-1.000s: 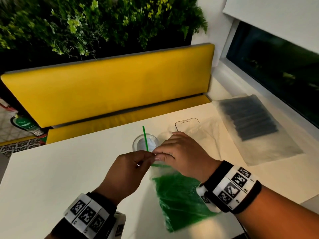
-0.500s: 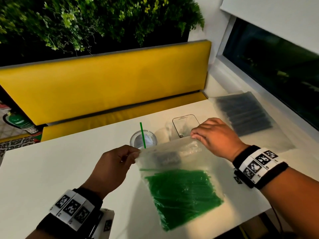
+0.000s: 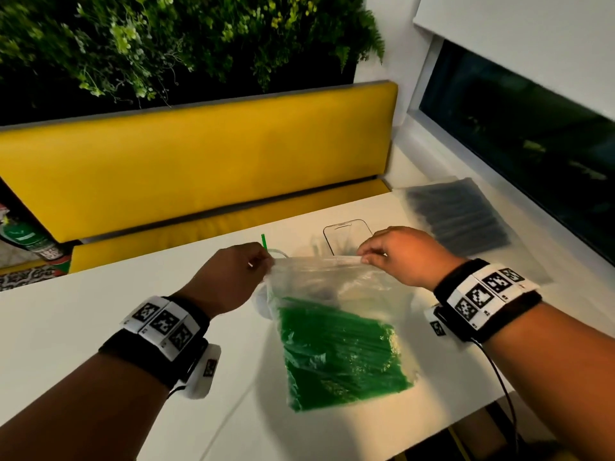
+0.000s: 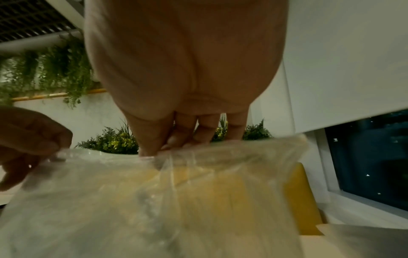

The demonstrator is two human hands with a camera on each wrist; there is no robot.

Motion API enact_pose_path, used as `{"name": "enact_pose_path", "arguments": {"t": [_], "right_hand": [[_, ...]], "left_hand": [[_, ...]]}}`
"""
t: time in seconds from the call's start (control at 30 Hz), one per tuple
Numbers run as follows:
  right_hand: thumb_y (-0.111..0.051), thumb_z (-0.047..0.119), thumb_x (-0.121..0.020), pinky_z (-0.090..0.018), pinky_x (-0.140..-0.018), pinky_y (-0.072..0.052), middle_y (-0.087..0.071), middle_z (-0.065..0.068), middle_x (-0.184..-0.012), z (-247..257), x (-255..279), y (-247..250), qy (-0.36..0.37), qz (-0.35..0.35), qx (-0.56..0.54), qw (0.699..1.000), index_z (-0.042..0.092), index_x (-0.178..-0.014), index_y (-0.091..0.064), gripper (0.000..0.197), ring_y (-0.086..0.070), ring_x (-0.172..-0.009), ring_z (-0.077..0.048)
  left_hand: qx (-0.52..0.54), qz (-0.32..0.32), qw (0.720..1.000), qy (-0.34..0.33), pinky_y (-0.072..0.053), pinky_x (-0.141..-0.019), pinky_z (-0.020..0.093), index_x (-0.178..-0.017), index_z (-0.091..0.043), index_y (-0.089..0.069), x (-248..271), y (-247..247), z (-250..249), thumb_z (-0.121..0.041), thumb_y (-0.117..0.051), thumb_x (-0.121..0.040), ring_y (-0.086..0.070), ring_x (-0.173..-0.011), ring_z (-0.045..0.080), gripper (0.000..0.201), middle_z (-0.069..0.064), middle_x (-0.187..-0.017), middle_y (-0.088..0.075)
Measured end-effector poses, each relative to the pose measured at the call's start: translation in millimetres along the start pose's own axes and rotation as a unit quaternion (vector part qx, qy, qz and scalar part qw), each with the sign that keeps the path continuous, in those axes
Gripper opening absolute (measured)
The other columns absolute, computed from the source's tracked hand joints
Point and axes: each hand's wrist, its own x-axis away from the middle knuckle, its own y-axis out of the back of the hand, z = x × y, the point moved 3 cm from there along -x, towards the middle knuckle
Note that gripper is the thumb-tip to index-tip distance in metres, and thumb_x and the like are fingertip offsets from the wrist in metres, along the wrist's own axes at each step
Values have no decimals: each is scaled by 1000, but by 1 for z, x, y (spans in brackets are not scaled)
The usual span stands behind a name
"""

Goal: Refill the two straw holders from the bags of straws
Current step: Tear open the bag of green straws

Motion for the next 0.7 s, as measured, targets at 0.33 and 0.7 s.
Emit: {"name": "enact_pose_path", "arguments": {"t": [0.33,0.7], "right_hand": [[-61,42,-90,-23,-76,-47,-61,21,-102,0,24,3,19,-67,-108,992,38,-109,-67,21,-56,-87,0],[-70,34,-85,-32,-80,-54,-67,14,-95,-15,39,0,-13,-105,-148,983,29,-102,-72,18,-63,-83,-5]], "left_hand": [[-186,16,967,-176,-49,-81,35,-117,-32,-62,-19,-41,-74,-42,-44,-101,-66,-99,25,26,-2,-109,-72],[-84,26,980,-177,-48,-74,33,-102,-27,-67,-35,-54,-90,-36,-51,-99,-62,-86,21,19,-3,-93,-71]]}}
